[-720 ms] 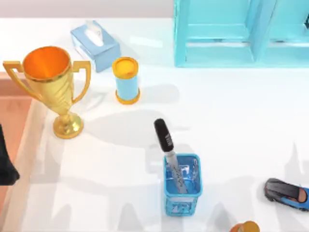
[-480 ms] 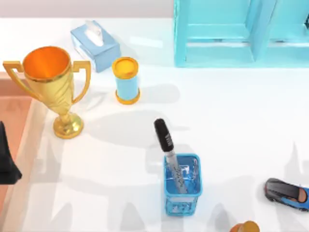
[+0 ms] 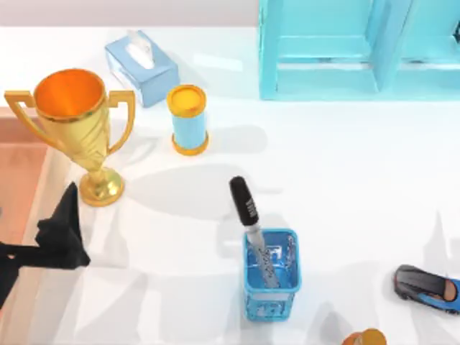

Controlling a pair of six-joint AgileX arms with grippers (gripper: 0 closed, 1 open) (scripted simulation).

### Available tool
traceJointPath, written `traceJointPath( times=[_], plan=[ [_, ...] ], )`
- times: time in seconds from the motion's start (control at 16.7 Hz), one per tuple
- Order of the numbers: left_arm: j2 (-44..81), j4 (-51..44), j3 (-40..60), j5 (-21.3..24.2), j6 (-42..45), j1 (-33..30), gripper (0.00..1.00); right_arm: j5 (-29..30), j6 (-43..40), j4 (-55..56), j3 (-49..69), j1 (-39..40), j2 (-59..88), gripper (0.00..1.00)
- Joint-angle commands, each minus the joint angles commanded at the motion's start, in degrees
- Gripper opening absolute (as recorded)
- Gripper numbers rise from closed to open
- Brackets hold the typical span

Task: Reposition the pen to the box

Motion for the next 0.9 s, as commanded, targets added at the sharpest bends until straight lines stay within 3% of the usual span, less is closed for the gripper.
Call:
traceJointPath(
  times=[0.6,0.9],
  plan=[
    [45.2,38.9,-0.7,-8.6,-16.9,-29.5,1.00,0.0,0.0,0.0,0.0,0.0,0.0,1.00],
    [61.0,54.1,-0.1,-11.9,-22.8,-40.5,1.00,0.0,0.0,0.0,0.0,0.0,0.0,1.00]
  ],
)
